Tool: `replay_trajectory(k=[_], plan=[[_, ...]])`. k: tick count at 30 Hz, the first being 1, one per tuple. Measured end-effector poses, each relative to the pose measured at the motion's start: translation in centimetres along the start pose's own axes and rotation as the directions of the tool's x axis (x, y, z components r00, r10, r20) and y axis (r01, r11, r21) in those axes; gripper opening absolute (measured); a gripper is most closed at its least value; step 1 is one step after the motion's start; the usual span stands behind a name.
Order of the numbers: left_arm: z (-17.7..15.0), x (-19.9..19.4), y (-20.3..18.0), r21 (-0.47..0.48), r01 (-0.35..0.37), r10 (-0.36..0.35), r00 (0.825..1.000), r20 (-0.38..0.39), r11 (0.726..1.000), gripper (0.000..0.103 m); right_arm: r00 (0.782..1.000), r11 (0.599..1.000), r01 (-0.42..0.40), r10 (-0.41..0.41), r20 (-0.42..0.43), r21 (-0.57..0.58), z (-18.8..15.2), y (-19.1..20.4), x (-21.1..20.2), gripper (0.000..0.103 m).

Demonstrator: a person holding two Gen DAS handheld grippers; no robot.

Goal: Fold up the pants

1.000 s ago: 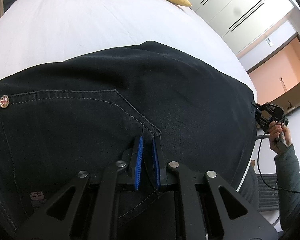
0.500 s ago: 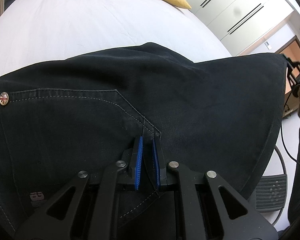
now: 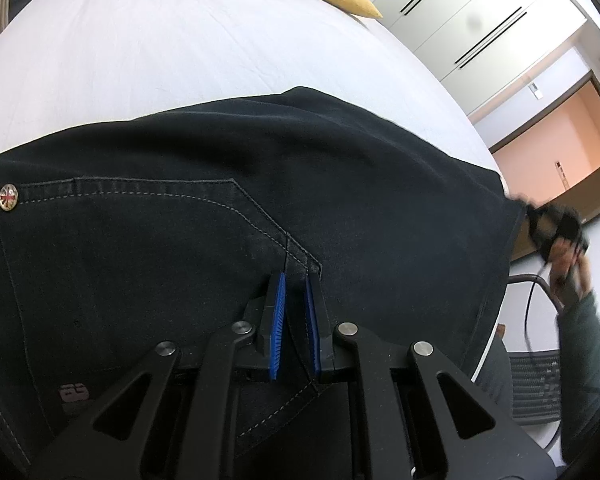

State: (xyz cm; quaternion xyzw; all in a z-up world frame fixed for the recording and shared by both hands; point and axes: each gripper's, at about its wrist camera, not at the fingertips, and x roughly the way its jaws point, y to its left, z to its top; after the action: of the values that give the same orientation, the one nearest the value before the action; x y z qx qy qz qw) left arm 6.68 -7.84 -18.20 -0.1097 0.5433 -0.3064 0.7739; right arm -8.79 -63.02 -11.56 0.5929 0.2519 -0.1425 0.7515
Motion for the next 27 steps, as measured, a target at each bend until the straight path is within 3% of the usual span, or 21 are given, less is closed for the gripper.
replay_trajectory(k=[4,7,11,15,18,21,23,27], plan=[[-0.1,0.0,0.0,-0.002,0.001,-0.001,1.000,0.001,1.000,0.010,0.999,0.979,0.000,-0.009,-0.043,-0.204,1.3,10.3,2.6,0.005],[-0.1,0.0,0.2,-0.006,0.007,-0.007,1.000,0.001,1.000,0.010,0.996,0.940,-0.047,0.019,-0.084,-0.337,0.7,16.9,4.4,0.005],[-0.2,0.0,0.4,-0.007,0.011,-0.011,1.000,0.002,1.000,0.010,0.984,0.912,-0.174,0.145,-0.106,-0.371,0.5,19.8,3.6,0.005],[-0.2,0.0,0.7,-0.007,0.016,-0.016,1.000,0.007,1.000,0.010,0.992,0.952,-0.122,0.107,-0.069,-0.282,0.8,13.4,2.7,0.005],[-0.2,0.0,1.0,-0.011,0.023,-0.023,1.000,0.006,1.000,0.010,0.997,0.994,-0.078,0.076,-0.032,-0.073,0.3,2.7,0.9,0.005],[0.0,0.0,1.1,-0.010,0.020,-0.020,1.000,-0.001,1.000,0.010,0.999,0.996,0.028,-0.026,-0.020,0.087,-0.9,-5.9,0.7,0.005],[0.2,0.1,1.0,-0.009,0.017,-0.017,1.000,-0.006,1.000,0.010,0.999,0.986,0.031,-0.029,-0.016,0.164,-1.7,-9.5,0.7,0.004],[0.8,0.3,0.7,-0.009,0.000,0.000,1.000,-0.023,1.000,0.010,0.999,0.984,-0.013,0.006,0.038,0.179,-2.4,-10.1,0.2,0.005]])
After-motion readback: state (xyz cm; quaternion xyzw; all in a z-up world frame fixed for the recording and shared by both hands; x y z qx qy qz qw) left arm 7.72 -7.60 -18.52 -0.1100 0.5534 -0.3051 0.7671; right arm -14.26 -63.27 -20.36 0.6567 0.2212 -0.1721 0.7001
